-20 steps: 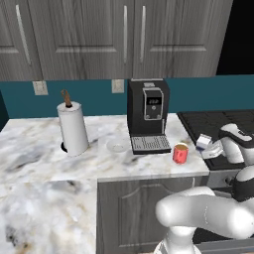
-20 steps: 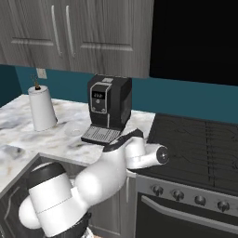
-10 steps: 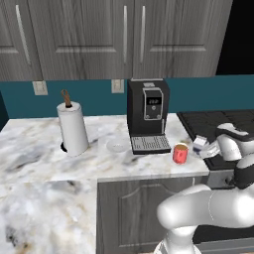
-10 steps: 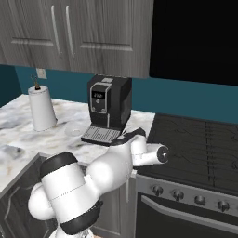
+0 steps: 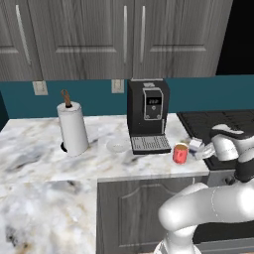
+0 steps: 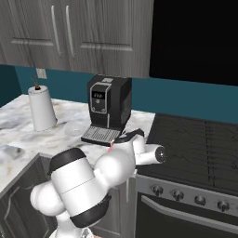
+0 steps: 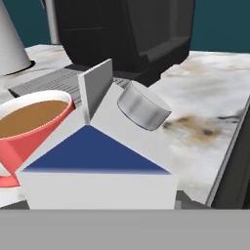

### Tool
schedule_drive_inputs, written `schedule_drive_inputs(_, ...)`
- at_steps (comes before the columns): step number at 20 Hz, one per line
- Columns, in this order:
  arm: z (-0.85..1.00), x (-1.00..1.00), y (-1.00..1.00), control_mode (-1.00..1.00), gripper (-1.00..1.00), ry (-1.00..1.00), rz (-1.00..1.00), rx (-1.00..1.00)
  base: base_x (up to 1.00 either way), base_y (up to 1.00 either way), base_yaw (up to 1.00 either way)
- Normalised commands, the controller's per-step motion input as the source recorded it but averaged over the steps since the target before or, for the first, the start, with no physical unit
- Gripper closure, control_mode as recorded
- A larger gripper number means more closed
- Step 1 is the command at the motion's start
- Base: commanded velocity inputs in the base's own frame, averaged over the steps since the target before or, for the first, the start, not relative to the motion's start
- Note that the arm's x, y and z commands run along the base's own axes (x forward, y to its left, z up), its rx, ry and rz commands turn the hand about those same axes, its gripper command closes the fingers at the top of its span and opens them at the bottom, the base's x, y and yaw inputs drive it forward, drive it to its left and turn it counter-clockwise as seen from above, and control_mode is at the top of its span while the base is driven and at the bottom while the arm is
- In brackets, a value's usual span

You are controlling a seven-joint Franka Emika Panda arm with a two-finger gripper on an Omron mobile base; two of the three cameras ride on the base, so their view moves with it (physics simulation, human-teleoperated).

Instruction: Take a sugar cube from the saucer and place it inside the coffee. Then, grab milk from the fridge and place it next to the coffee on the counter to sweeten the coffee.

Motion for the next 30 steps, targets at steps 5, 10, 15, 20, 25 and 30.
schedule_drive_inputs(5, -0.20, 0.05, 0.00, -1.00, 1.00, 0.00, 0.00, 0.00, 0.00, 0.00, 0.00)
schedule_drive_inputs(10, -0.22, 0.18, 0.01, -1.00, 1.00, 0.00, -0.05, 0.00, 0.00, 0.00, 0.00)
schedule_drive_inputs(15, -0.24, 0.06, 0.00, -1.00, -1.00, -0.02, -0.07, 0.00, 0.00, 0.00, 0.00)
schedule_drive_inputs(20, -0.10, 0.00, 0.00, -1.00, -1.00, -0.04, -0.02, 0.01, 0.00, 0.00, 0.00)
schedule_drive_inputs(25, 0.00, -0.05, 0.00, -1.00, -1.00, 0.00, 0.00, 0.01, 0.00, 0.00, 0.00)
schedule_drive_inputs(30, 0.01, -0.25, -0.04, -1.00, -1.00, -0.06, -0.01, 0.00, 0.00, 0.00, 0.00)
